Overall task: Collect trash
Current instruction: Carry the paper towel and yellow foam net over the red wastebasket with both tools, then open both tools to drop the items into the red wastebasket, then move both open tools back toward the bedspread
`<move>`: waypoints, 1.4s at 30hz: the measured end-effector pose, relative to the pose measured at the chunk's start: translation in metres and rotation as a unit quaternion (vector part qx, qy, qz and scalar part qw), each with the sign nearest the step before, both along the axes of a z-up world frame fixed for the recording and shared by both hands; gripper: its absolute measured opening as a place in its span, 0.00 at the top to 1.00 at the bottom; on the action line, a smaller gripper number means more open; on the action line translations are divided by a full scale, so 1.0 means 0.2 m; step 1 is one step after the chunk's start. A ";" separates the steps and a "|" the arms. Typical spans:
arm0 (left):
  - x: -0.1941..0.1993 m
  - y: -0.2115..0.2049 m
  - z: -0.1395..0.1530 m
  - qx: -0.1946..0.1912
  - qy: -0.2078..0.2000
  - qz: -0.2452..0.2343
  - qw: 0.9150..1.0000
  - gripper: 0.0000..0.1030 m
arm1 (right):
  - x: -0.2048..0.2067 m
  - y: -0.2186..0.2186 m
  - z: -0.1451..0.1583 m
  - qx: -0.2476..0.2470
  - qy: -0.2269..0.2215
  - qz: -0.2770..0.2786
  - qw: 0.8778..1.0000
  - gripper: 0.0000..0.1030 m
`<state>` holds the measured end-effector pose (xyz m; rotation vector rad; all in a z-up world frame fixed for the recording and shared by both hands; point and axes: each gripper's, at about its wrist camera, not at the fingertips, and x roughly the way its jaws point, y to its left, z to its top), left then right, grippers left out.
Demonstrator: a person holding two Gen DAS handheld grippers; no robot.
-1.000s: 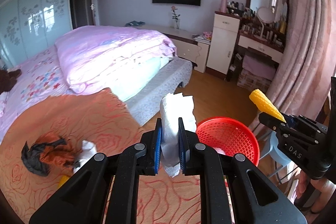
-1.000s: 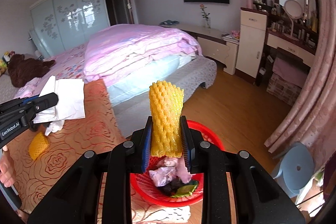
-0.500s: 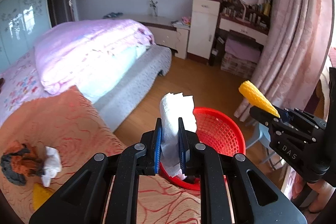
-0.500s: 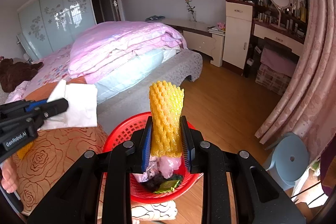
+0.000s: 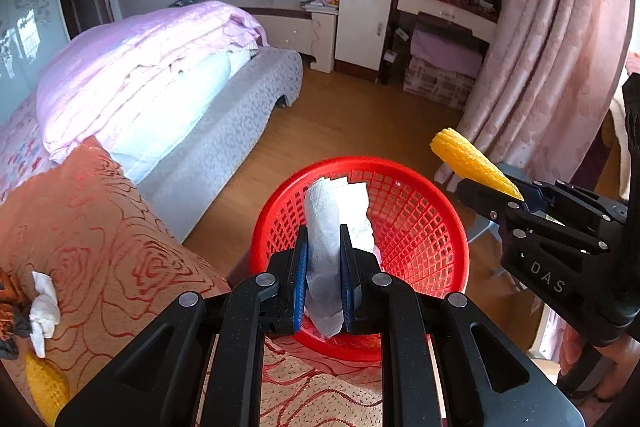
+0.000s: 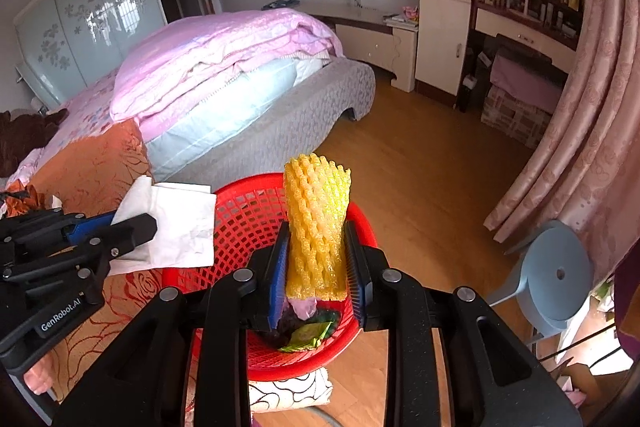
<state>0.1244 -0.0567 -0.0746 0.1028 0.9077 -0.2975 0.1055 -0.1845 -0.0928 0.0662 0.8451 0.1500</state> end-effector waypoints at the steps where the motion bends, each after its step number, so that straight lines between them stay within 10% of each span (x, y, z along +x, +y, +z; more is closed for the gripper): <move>1: 0.01 0.00 -0.01 -0.003 0.007 -0.001 1.000 0.86 | 0.01 0.00 -0.01 0.000 0.002 0.000 1.000 0.75; 15: -0.02 0.10 -0.01 -0.022 0.021 0.012 0.999 0.49 | 0.01 0.01 -0.07 -0.005 0.022 -0.005 1.000 0.47; 42: -0.30 0.43 0.17 -0.009 -0.047 0.100 0.994 0.36 | -0.05 0.13 -0.03 -0.009 -0.005 0.031 0.999 0.34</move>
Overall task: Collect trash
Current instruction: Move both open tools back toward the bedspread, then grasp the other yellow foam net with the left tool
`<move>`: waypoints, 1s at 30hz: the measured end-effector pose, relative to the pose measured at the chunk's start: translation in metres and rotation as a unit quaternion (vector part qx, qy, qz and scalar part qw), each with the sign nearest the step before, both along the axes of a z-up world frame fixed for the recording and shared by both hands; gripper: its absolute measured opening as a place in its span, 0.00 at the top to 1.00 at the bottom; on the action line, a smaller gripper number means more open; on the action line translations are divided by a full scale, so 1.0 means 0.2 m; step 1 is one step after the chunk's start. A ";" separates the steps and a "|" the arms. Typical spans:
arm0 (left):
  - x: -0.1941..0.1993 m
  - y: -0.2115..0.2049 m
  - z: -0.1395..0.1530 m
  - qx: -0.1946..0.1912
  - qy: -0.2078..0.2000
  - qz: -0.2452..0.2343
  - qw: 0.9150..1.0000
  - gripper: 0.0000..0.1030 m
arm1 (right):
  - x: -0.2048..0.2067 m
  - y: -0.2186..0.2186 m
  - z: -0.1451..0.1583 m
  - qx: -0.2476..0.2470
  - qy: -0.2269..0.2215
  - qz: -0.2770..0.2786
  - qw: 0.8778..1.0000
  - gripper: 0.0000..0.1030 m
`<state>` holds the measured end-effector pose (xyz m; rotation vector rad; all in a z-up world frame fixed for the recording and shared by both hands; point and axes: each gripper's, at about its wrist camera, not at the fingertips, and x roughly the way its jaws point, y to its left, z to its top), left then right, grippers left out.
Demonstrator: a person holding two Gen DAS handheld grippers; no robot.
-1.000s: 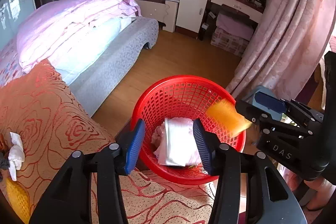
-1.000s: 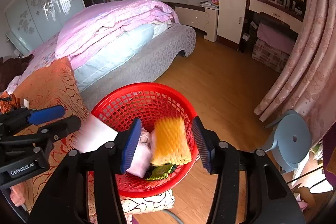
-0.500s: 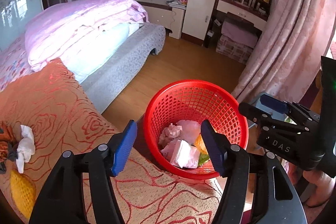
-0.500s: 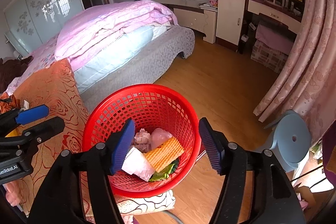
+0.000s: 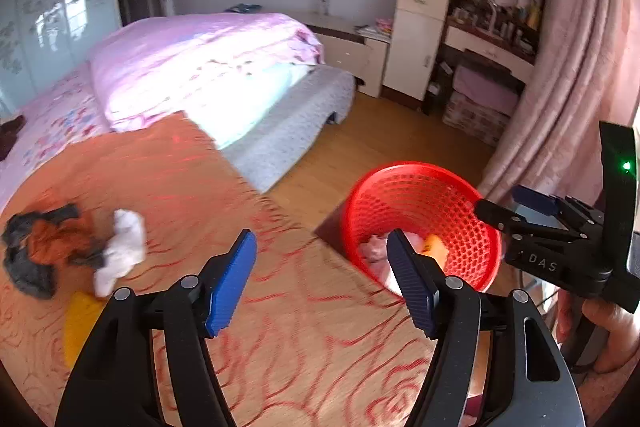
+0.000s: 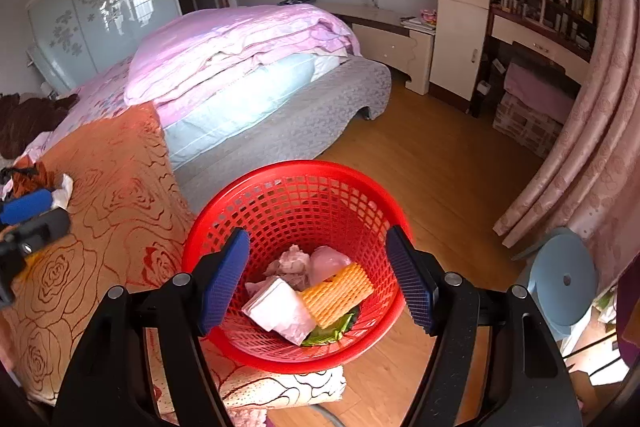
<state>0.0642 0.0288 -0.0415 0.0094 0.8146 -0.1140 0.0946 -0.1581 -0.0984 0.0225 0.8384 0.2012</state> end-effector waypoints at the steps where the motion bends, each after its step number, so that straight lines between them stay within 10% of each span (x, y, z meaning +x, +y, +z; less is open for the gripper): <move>1: -0.01 0.03 0.01 -0.001 -0.003 0.006 1.000 0.36 | 0.00 0.01 0.00 -0.001 -0.001 0.002 1.000 0.34; 16: -0.28 0.79 0.00 0.009 -0.014 0.186 0.982 0.32 | -0.03 0.07 0.01 -0.007 -0.005 0.021 1.000 0.33; 30: -0.27 0.85 -0.22 -0.016 0.034 0.157 0.987 0.43 | -0.03 0.09 -0.01 -0.013 0.002 0.026 1.000 0.33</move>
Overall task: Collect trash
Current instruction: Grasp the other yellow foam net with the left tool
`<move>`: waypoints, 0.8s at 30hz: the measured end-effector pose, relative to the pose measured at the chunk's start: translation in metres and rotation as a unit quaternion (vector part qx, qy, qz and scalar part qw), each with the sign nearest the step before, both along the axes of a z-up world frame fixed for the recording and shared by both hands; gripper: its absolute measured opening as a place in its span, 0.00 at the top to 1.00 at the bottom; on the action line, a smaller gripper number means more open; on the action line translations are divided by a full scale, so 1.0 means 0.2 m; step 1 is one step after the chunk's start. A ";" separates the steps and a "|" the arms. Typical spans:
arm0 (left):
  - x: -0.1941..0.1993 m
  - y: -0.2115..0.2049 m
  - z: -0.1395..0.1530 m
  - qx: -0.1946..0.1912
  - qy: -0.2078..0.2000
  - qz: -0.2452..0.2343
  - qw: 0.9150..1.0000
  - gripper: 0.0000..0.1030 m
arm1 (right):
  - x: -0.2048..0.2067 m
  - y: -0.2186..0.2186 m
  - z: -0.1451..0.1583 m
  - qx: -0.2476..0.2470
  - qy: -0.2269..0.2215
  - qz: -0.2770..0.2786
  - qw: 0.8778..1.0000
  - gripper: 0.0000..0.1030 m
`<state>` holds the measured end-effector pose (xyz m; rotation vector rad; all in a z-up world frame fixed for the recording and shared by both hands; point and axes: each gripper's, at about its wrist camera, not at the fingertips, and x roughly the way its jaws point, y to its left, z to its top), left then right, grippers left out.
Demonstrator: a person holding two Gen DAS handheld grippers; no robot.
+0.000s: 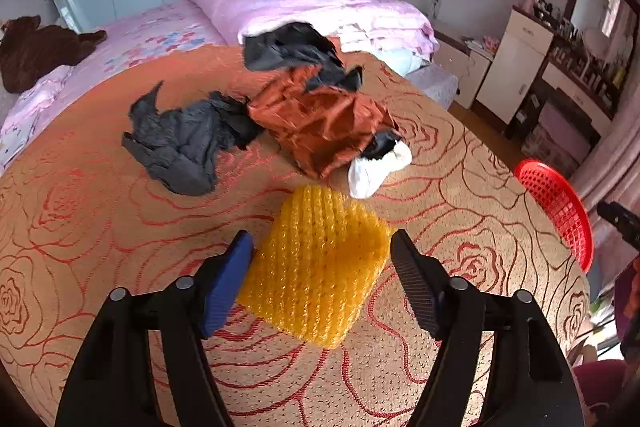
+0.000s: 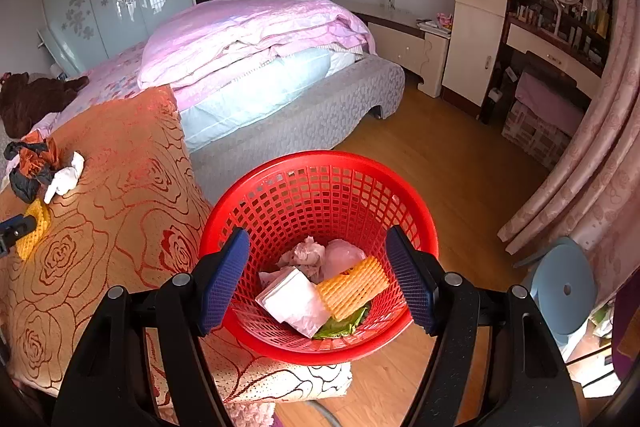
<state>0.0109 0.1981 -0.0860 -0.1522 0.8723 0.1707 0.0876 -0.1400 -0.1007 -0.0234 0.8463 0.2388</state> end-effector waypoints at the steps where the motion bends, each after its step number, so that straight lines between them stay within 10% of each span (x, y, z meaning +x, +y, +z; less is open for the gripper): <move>1: 0.00 -0.01 -0.01 0.002 0.003 -0.002 1.000 0.46 | 0.00 0.00 0.00 0.000 0.000 0.000 1.000 0.33; 9: -0.02 -0.01 -0.01 0.005 -0.005 0.004 1.000 0.67 | -0.01 0.01 -0.01 -0.001 -0.001 0.003 1.000 0.33; 24: -0.16 0.17 0.02 0.002 -0.020 0.075 0.997 0.72 | -0.10 0.38 0.03 -0.001 -0.016 0.103 0.995 0.34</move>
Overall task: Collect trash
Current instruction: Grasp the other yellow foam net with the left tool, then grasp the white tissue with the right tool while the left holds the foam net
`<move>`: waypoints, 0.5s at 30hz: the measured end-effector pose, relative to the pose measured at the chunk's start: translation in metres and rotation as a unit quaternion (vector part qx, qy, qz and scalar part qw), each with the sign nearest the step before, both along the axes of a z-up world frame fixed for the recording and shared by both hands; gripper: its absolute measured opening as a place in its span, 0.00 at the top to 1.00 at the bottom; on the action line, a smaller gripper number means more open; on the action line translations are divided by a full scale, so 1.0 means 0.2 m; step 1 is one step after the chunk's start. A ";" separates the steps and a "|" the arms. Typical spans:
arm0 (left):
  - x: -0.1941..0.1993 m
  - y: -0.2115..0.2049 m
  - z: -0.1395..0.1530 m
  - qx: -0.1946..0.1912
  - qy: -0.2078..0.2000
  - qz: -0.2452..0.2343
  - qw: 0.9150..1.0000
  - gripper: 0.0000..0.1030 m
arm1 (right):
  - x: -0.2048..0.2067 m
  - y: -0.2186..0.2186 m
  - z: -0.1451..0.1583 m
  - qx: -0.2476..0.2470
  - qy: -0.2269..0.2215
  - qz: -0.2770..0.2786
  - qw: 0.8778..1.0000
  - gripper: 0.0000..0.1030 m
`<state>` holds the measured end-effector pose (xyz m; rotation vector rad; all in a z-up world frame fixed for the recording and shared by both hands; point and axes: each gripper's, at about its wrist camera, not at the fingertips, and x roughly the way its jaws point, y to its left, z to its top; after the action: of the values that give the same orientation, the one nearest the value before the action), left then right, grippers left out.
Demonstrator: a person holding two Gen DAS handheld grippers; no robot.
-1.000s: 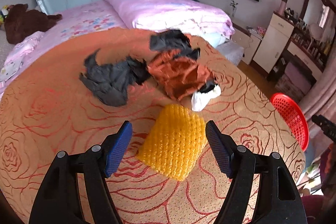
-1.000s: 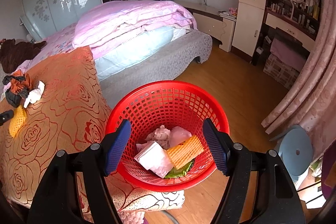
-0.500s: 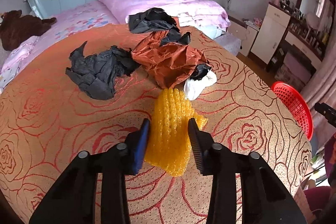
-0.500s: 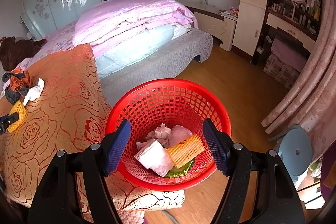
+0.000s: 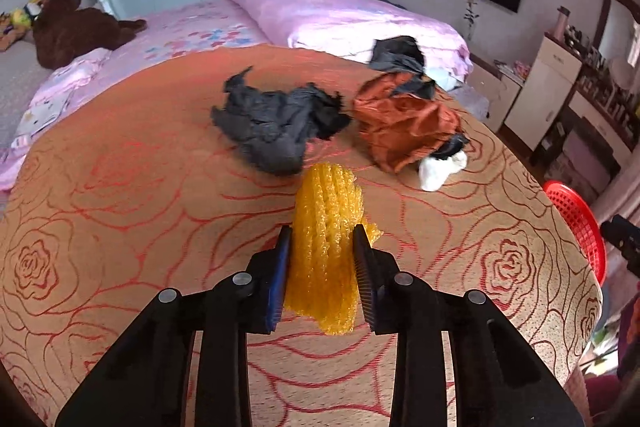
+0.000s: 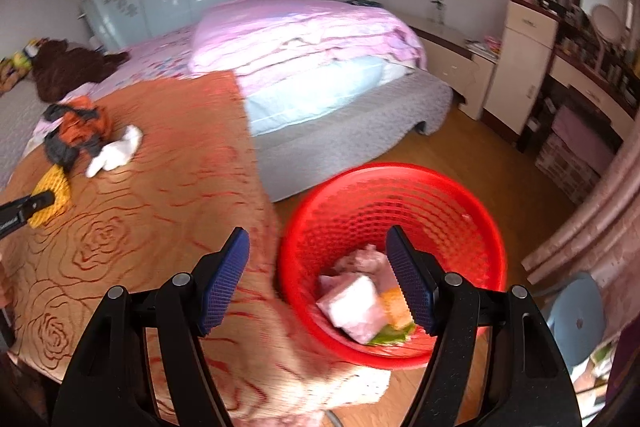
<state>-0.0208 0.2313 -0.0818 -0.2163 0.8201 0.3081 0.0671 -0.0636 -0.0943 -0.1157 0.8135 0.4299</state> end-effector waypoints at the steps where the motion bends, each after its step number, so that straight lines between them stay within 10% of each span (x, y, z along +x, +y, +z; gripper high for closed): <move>1: 0.00 0.01 0.00 -0.001 -0.001 0.003 1.000 0.72 | 0.00 0.02 0.00 0.000 0.000 0.005 1.000 0.34; 15: -0.02 0.04 0.00 -0.011 -0.006 0.014 1.000 0.72 | 0.02 0.67 0.05 0.005 -0.015 0.135 0.991 0.26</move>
<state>-0.0246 0.2403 -0.0814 -0.2505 0.8105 0.3236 0.0705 0.0705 -0.0846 -0.2247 0.7681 0.6854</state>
